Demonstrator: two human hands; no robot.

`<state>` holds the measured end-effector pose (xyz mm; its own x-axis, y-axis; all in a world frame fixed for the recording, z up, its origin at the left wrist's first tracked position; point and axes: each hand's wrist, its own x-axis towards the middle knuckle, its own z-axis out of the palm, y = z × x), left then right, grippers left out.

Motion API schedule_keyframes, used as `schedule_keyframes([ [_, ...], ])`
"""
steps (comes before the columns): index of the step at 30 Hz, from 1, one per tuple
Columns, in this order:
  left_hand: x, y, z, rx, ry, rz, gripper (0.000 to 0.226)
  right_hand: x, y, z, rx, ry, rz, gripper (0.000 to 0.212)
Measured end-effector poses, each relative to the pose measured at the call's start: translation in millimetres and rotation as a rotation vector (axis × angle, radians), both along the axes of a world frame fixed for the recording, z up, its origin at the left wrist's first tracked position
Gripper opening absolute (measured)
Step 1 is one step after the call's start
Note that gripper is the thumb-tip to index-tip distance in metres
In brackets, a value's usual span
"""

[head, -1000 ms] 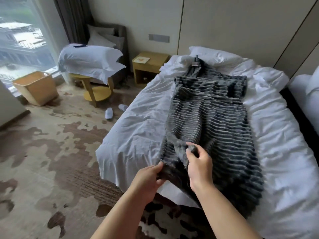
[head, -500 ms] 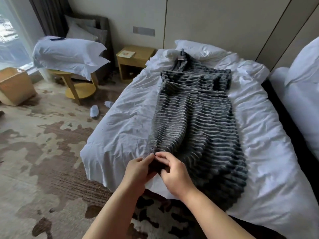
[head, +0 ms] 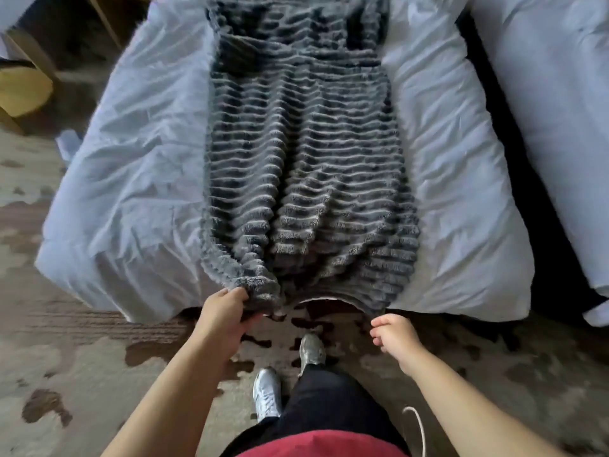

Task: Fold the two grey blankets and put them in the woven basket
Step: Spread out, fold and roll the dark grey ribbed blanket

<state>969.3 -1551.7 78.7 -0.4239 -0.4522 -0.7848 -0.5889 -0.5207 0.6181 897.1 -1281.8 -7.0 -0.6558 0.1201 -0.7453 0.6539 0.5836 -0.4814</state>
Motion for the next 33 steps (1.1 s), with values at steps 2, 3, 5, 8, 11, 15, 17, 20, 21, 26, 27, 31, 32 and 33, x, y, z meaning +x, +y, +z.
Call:
schedule_keyframes([
  [2,-15.2,8.6,-25.8,0.051,-0.056,0.032,0.014,-15.6,24.9,-32.9,0.051,-0.092,-0.066,0.019],
  [3,-22.1,11.7,-40.6,0.058,-0.082,0.032,0.014,-24.1,35.4,-49.9,0.074,-0.129,-0.098,0.02],
  [5,-32.9,15.4,-73.9,0.056,-0.153,0.027,0.014,-39.9,53.8,-86.2,0.122,-0.173,-0.138,0.023],
  [8,-44.5,16.0,-122.3,0.042,-0.242,0.064,0.014,-62.2,73.9,-139.4,0.185,-0.192,-0.145,0.035],
  [11,-49.3,16.8,-159.4,0.026,-0.288,0.075,0.01,-85.2,79.3,-183.2,0.143,-0.209,-0.207,0.054],
  [15,-52.4,22.4,-185.4,0.066,-0.289,0.114,0.012,-115.1,72.5,-219.0,-0.009,-0.213,-0.249,0.063],
  [17,-52.3,27.5,-187.6,0.063,-0.286,0.12,0.011,-118.9,67.9,-223.4,-0.014,-0.262,-0.249,0.073],
  [20,-49.4,34.7,-178.7,0.045,-0.276,0.151,0.015,-109.4,68.2,-216.5,0.034,-0.254,-0.204,0.069],
  [21,-46.1,35.3,-174.9,0.042,-0.269,0.162,0.017,-104.0,69.6,-210.1,0.05,-0.243,-0.212,0.068],
  [26,-6.8,30.0,-160.1,0.071,-0.268,0.094,0.024,-63.6,89.9,-158.2,0.063,-0.204,-0.352,0.077],
  [27,5.2,27.5,-157.9,0.069,-0.28,0.088,0.023,-52.7,94.5,-144.7,0.037,-0.168,-0.373,0.066],
  [31,66.2,16.4,-138.4,0.0,-0.307,0.099,0.018,-12.1,105.5,-77.1,-0.177,0.065,-0.626,0.033],
  [32,83.8,12.6,-128.7,-0.029,-0.308,0.084,0.018,-4.0,104.3,-54.7,-0.239,0.105,-0.67,0.027],
  [33,100.6,7.4,-117.4,-0.065,-0.303,0.058,0.018,2.0,102.7,-31.0,-0.287,0.137,-0.682,0.02],
])
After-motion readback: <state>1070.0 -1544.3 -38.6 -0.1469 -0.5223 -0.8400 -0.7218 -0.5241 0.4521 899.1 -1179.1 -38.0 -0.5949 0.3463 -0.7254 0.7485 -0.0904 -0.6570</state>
